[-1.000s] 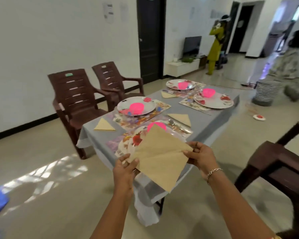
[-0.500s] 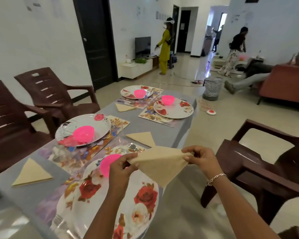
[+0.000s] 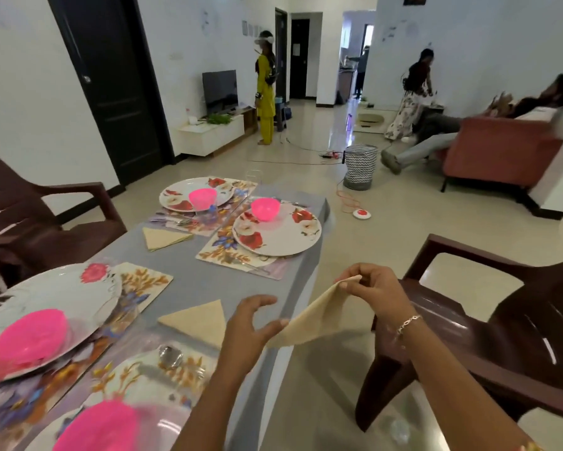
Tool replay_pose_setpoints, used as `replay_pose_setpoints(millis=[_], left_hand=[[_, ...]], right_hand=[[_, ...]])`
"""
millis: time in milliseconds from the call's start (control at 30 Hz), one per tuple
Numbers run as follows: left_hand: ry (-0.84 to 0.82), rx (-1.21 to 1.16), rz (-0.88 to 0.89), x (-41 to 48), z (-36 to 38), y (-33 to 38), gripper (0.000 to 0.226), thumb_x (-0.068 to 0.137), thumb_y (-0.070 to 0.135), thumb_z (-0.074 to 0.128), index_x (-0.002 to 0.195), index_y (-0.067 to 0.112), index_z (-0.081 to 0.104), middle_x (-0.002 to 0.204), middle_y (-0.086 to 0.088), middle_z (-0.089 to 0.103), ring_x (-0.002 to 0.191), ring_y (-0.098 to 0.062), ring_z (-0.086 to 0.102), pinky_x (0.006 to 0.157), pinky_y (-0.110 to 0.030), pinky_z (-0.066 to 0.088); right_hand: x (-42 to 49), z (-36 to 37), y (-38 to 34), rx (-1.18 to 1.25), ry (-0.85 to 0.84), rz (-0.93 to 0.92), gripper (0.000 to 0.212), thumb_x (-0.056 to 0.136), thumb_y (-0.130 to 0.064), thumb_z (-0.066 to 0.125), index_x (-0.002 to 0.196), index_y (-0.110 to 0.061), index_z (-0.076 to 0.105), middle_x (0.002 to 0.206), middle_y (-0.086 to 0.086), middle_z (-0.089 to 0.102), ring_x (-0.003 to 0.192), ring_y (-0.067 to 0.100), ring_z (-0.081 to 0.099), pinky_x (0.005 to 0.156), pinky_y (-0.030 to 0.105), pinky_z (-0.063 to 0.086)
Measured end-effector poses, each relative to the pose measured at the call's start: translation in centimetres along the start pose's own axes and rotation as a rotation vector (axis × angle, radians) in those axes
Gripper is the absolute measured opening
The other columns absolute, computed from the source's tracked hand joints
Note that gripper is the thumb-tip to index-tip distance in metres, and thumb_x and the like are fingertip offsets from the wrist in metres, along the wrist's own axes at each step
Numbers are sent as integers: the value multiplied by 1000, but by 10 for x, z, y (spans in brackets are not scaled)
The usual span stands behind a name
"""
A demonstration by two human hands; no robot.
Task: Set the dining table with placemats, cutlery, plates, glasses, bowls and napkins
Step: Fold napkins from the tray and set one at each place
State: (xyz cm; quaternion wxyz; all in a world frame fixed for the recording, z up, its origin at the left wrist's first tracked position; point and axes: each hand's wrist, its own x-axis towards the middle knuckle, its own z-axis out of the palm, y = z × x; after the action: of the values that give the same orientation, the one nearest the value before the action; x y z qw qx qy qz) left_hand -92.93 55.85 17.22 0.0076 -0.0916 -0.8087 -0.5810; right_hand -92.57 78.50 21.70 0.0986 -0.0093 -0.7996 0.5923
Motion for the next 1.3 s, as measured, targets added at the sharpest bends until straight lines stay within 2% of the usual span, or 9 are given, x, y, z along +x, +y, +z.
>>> replay_pose_setpoints(millis=[100,300,500,633,733,933,1067,1200,1300], left_hand=[[-78,-33,72,49,47,28,24,79,19,73,100,29,67,99,25,62,95,10,57,77,1,39],[-150,-217,-26,128,128,56,24,84,8,66,77,30,72,72,14,72,77,-7,67,74,-26,52],[-180,-399,-170,188,159,48,13,85,-1,62,81,9,70,78,-7,68,75,-18,63,68,-27,54],[-208,-425,-183,235,168,36,14,85,7,64,97,10,69,88,-3,71,82,-16,67,65,-20,51],[-258,-501,-203,280,169,29,22,89,14,59,109,11,65,95,1,72,90,-15,68,73,-24,54],[-336,-589,-308,367,158,16,35,80,28,60,111,14,63,100,0,71,92,-17,67,78,-30,53],[-227,-600,-362,410,158,2,20,88,9,60,107,14,64,95,-1,72,83,-14,67,67,-25,52],[-27,-763,-419,436,153,-11,29,81,12,67,109,11,63,90,-3,73,78,-19,66,72,-35,50],[108,-819,-437,450,148,-21,19,89,5,56,106,12,62,91,-6,72,82,-23,66,65,-33,55]], right_hand=[[46,-25,2,-257,-102,-90,25,78,0,66,70,-23,65,69,-4,64,67,11,56,68,26,48],[134,-77,10,-399,-211,-161,19,79,-4,65,74,-22,66,68,-3,61,59,0,51,61,15,43],[207,-98,33,-217,-199,-97,9,81,-2,65,79,-10,69,67,-7,62,63,1,52,64,16,42],[257,-99,45,-78,-222,-29,11,83,1,61,83,-8,68,76,6,62,70,9,54,62,16,44],[300,-95,52,-28,-313,14,11,84,4,59,81,-5,66,71,3,61,65,7,53,56,14,43],[395,-75,52,47,-418,63,13,84,11,55,84,1,63,55,-11,62,51,-3,55,51,9,42],[446,-54,58,82,-442,117,10,87,2,56,89,0,65,67,-9,67,58,-1,60,56,13,48],[476,-42,81,215,-347,304,17,91,-9,53,101,2,62,81,9,65,66,11,61,61,16,51],[484,-42,97,291,-210,327,9,91,-10,53,88,-5,59,84,11,68,68,16,62,61,20,52]])
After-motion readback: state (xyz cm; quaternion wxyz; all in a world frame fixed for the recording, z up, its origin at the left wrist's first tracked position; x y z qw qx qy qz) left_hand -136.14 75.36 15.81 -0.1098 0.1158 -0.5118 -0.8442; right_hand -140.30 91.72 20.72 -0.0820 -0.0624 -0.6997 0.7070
